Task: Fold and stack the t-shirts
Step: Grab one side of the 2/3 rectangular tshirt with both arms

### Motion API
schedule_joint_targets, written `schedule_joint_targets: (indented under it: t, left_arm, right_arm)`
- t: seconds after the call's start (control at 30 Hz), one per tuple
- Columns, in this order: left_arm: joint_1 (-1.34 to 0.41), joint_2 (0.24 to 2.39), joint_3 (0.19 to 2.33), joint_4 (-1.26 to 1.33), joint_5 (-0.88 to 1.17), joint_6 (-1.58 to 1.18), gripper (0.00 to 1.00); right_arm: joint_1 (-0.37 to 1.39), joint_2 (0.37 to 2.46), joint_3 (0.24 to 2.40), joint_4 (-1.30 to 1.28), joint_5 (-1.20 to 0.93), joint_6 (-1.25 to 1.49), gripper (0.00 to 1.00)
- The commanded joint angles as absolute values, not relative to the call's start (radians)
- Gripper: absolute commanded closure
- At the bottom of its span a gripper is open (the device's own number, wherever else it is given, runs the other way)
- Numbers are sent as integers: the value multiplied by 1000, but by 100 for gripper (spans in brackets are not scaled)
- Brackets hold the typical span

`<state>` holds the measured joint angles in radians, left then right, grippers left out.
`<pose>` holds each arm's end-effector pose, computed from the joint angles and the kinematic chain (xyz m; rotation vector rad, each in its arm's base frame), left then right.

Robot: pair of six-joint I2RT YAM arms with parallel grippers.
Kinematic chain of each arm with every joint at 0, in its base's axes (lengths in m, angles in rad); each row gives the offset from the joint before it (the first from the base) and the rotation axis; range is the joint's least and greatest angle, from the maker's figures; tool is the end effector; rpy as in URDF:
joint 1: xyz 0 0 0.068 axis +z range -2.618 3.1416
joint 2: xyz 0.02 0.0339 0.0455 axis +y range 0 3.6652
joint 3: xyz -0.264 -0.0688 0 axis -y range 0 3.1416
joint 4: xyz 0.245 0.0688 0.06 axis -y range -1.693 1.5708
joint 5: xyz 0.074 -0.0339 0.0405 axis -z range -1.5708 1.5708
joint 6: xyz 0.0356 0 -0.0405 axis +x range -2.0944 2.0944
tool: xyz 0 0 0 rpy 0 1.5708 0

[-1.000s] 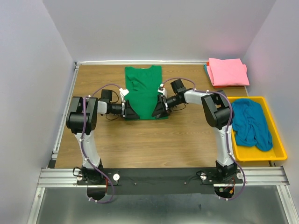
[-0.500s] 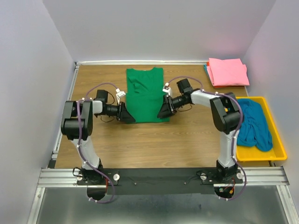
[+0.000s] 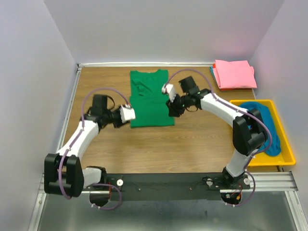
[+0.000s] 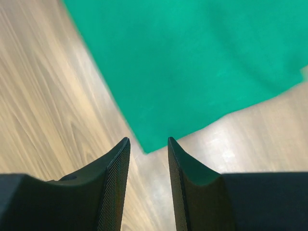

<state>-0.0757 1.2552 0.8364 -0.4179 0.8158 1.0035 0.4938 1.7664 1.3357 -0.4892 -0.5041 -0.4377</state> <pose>0.2495 -0.0449 0.2466 1.3841 1.6291 -0.4522 0.3288 0.1965 0.2410 -1.2811 2.0782 0.6491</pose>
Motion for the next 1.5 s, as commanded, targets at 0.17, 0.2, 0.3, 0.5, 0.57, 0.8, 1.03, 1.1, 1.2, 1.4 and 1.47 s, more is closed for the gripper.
schedule_joint_targets:
  t: [0.17, 0.2, 0.3, 0.5, 0.57, 0.8, 1.03, 1.1, 1.2, 1.4, 1.47]
  left_arm:
    - [-342, 1152, 522, -203, 457, 1215, 48]
    - [-360, 1161, 517, -172, 434, 1206, 48]
    - [-371, 1198, 512, -124, 420, 1184, 47]
    - [-385, 1284, 535, -87, 399, 1183, 47]
    - [-390, 1310, 543, -78, 385, 1184, 46]
    - [-391, 1413, 589, -74, 324, 1166, 51]
    - [-393, 1497, 647, -136, 316, 1181, 84]
    - [-391, 1502, 673, -170, 316, 1170, 100]
    - [-388, 1480, 728, -251, 348, 1164, 100]
    - [-382, 1399, 885, -415, 417, 1164, 100]
    - [-379, 1388, 929, -445, 425, 1155, 100]
  right_arm:
    - [644, 1739, 1137, -370, -249, -699, 49]
    - [646, 1747, 1129, -356, -244, -725, 48]
    - [649, 1770, 1108, -339, -238, -750, 48]
    - [652, 1801, 1081, -292, -224, -767, 48]
    - [652, 1812, 1081, -290, -230, -769, 48]
    - [650, 1873, 1074, -273, -216, -778, 58]
    - [650, 1842, 1043, -279, -183, -772, 94]
    - [652, 1824, 1052, -285, -179, -750, 99]
    - [649, 1792, 1095, -317, -187, -732, 99]
    - [618, 1763, 1271, -446, -225, -697, 99]
    - [594, 1766, 1331, -494, -239, -690, 99]
